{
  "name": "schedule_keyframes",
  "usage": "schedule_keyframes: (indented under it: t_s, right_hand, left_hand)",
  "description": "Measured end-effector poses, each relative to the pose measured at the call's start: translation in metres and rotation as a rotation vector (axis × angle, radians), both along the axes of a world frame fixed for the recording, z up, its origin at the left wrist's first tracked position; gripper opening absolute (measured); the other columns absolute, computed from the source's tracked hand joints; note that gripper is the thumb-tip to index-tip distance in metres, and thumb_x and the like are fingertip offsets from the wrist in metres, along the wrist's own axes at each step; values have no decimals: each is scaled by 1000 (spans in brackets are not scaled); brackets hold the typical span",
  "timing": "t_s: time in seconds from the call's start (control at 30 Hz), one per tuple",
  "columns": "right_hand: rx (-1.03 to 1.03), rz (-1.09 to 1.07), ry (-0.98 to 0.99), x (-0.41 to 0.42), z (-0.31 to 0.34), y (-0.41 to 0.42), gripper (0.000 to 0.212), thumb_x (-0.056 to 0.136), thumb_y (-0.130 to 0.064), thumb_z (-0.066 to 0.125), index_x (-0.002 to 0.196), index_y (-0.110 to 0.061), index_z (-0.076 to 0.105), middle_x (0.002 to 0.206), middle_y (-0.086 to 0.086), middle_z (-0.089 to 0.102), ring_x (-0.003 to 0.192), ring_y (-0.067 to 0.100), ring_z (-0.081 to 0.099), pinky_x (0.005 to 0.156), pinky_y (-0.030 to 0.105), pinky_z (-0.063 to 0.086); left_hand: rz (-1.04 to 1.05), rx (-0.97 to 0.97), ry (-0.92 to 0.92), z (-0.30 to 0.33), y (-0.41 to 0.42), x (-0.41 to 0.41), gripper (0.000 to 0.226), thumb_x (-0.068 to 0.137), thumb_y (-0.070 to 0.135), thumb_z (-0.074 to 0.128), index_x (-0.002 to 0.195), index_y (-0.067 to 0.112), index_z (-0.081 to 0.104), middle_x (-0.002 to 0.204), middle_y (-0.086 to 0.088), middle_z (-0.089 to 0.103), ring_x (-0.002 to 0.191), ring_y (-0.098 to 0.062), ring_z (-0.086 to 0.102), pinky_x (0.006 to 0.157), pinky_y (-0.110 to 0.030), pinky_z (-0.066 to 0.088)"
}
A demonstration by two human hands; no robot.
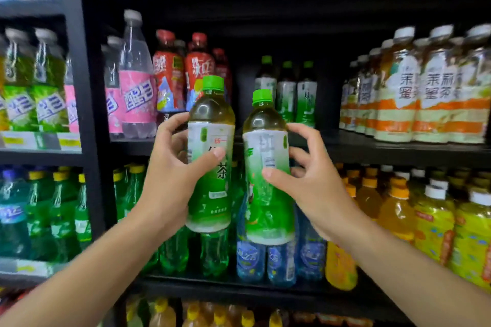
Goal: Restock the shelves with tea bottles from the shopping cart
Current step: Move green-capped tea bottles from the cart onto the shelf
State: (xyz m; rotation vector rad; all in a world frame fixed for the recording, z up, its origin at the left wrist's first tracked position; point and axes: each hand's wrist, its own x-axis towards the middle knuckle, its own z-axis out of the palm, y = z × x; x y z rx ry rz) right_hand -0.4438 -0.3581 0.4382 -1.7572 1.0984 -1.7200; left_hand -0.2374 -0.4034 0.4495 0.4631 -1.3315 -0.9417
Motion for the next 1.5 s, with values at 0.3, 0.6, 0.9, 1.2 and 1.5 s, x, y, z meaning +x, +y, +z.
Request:
schedule_keyframes:
  t_s: [0.3,0.6,0.9,1.2,1.5]
  right_hand:
    - [-89,-2,-115,-29,80,-2,61,89,-7,73,132,-37,43,116,2,74,96,24,76,71,38,61]
    - [-108,-104,-92,-57,118,-34,68,87,-4,76,136,-35,40,116,5,72,99,24,75,83,51,62]
    - [-129,-302,-19,-94,114,-81,81,85,-2,77,142,-39,32,118,-4,66,106,17,69,92,50,59]
    - [-97,-403,206,-119,118,-119,85,85,-12,80,141,-41,24,126,-6,61,106,19,69,95,48,57]
    - [-28,-484,250,-135,127,-148,86,87,-6,77,149,-27,19,109,-11,57,102,20,67,96,46,57]
  left_hand:
    - [-165,-138,53,77,-31,-29,75,69,16,80,136,27,49,119,-8,68,92,-21,72,74,-40,60]
    - [-196,-201,53,108,-74,-88,68,85,2,78,139,24,45,122,-15,66,99,-25,73,79,-42,62]
    - [-153,-186,-64,101,-125,-127,64,88,7,77,135,32,40,125,-4,64,112,-22,68,97,-49,57]
    - [-96,-238,-349,106,-165,-139,78,90,11,76,146,25,24,135,-2,61,116,-15,65,98,-45,57]
    - [76,-244,-552,111,-188,-161,94,83,4,81,152,21,19,119,6,53,105,-8,60,96,-40,57]
